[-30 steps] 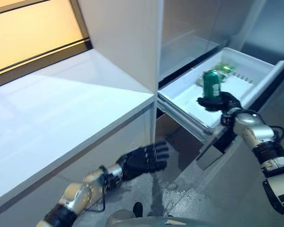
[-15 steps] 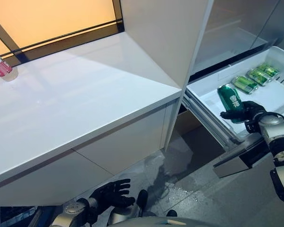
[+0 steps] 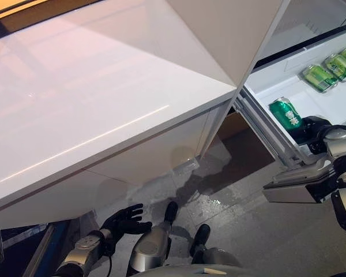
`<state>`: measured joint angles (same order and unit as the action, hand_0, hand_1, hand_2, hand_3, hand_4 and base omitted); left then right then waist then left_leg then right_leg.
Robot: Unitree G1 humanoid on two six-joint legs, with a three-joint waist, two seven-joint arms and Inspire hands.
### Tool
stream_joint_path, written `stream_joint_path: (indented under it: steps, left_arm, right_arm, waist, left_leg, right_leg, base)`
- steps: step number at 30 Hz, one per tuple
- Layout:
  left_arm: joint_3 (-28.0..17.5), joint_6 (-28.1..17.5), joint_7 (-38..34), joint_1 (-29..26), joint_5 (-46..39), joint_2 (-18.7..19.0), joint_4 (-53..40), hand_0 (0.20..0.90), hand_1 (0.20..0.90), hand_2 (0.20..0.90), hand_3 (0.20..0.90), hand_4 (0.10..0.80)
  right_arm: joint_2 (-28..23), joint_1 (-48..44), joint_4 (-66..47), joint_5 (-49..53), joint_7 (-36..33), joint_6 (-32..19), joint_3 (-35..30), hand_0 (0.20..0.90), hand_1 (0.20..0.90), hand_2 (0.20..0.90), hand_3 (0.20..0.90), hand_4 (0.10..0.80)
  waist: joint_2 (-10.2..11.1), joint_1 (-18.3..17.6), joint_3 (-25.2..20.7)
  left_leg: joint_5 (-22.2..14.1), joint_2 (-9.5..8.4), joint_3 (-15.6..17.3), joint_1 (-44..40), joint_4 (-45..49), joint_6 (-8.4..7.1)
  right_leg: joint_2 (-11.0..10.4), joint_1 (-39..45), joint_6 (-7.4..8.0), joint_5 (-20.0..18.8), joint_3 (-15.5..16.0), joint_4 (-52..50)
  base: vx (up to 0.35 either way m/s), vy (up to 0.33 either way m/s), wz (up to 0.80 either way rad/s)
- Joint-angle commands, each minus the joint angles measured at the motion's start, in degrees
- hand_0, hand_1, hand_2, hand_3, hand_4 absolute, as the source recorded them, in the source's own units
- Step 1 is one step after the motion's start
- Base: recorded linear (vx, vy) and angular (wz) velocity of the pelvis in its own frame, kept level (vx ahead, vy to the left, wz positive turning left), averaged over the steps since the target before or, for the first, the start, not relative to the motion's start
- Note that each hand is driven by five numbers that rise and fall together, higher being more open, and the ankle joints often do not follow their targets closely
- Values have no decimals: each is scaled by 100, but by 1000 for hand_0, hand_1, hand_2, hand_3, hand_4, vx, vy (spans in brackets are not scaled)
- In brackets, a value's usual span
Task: Put drinks into fridge and close the fridge
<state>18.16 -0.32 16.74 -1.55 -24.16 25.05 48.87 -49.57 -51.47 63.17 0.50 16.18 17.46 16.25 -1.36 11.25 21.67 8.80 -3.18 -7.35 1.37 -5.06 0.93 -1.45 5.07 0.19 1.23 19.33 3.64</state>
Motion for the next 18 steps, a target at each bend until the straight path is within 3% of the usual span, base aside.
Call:
stream_joint_path:
  steps: [1, 8, 9, 10, 11, 18]
  left_arm:
    - [92, -196, 130, 179, 359, -45, 123, 900, 900, 900, 900, 800]
    - [154, -222, 191, 138, 327, -44, 94, 900, 900, 900, 900, 800]
    - [154, -230, 194, 129, 315, -45, 86, 900, 900, 900, 900, 800]
    - [163, -233, 186, 115, 283, -47, 60, 900, 900, 900, 900, 800]
    - [172, -234, 165, 104, 268, -60, 30, 900, 900, 900, 900, 800]
    - [187, -173, 52, 103, 340, -60, -33, 900, 900, 900, 900, 800]
  right_arm:
    - [-523, -310, -177, -65, 123, -276, 484, 300, 300, 300, 200, 100]
    - [-383, -298, -144, -233, 222, -346, 564, 316, 316, 316, 219, 119]
    - [-375, -300, -143, -248, 238, -340, 571, 406, 406, 406, 324, 224]
    - [-356, -295, -153, -304, 278, -315, 579, 441, 441, 441, 365, 265]
    - [-339, -302, -142, -324, 318, -268, 591, 900, 900, 900, 900, 800]
    - [-258, -402, -257, -323, 287, -454, 701, 900, 900, 900, 900, 800]
  waist:
    - [7, -67, -103]
    - [-46, -69, -12]
    - [-50, -70, -5]
    - [-54, -72, 7]
    - [-55, -70, 13]
    - [-40, -62, -7]
  left_leg:
    - [-887, -3, 414, 183, 732, -12]
    - [-868, -11, 438, 235, 746, -13]
    - [-866, -13, 436, 239, 748, -13]
    - [-866, -13, 437, 242, 752, -16]
    - [-864, -15, 434, 248, 757, -22]
    - [-850, -14, 443, 191, 718, -42]
  right_leg:
    - [-87, -638, -15, 363, -199, -1018]
    - [-87, -717, -15, 342, -228, -1062]
    - [-87, -722, -16, 342, -232, -1066]
    - [-90, -729, -16, 342, -236, -1076]
    - [-92, -734, -13, 338, -238, -1080]
    - [-92, -681, -7, 323, -226, -1056]
  base:
    - [0, 0, 0]
    - [-17, 7, 0]
    - [0, 0, 0]
    - [0, 0, 0]
    - [-31, 2, 1]
    - [0, 0, 0]
